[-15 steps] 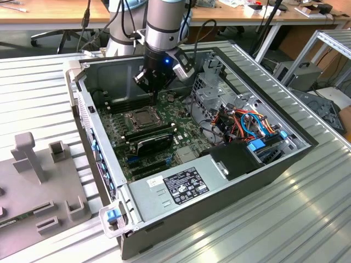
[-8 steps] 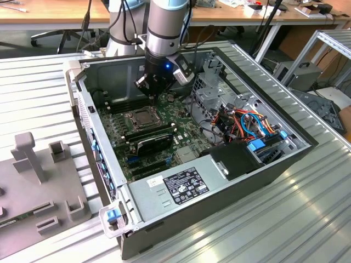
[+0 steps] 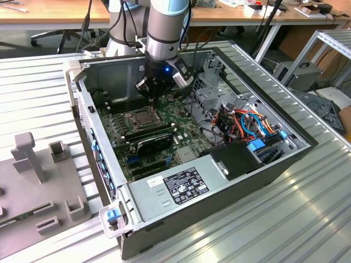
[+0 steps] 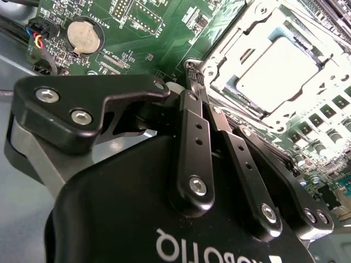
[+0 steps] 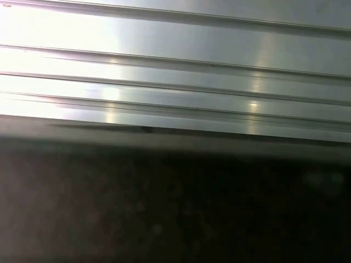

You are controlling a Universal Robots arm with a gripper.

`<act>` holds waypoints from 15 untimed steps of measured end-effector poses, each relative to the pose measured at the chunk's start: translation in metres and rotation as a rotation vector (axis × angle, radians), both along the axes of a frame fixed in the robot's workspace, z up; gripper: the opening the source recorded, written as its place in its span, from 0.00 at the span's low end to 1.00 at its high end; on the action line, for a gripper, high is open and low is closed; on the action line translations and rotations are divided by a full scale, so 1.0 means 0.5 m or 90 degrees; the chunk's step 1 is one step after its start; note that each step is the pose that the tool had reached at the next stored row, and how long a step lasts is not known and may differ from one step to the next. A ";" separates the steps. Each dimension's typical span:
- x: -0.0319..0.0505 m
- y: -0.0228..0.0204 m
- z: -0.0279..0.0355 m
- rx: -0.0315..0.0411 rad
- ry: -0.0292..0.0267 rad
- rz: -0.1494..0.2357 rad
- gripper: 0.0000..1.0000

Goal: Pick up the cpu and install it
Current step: 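Install the first cpu locking lever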

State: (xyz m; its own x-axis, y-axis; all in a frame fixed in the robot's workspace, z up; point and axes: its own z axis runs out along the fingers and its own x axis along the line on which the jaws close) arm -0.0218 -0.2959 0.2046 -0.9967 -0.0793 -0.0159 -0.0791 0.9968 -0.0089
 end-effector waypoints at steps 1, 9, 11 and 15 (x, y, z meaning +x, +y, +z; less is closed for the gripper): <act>0.000 -0.0001 0.000 0.0000 0.0000 0.000 0.11; 0.000 0.0000 -0.004 0.0001 -0.0001 0.000 0.11; -0.001 0.0001 -0.004 0.0002 -0.0003 0.000 0.11; -0.004 0.0000 -0.004 0.0001 -0.0001 0.000 0.11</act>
State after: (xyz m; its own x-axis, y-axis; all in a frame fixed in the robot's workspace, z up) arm -0.0235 -0.2959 0.2028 -0.9967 -0.0797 -0.0161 -0.0795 0.9968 -0.0088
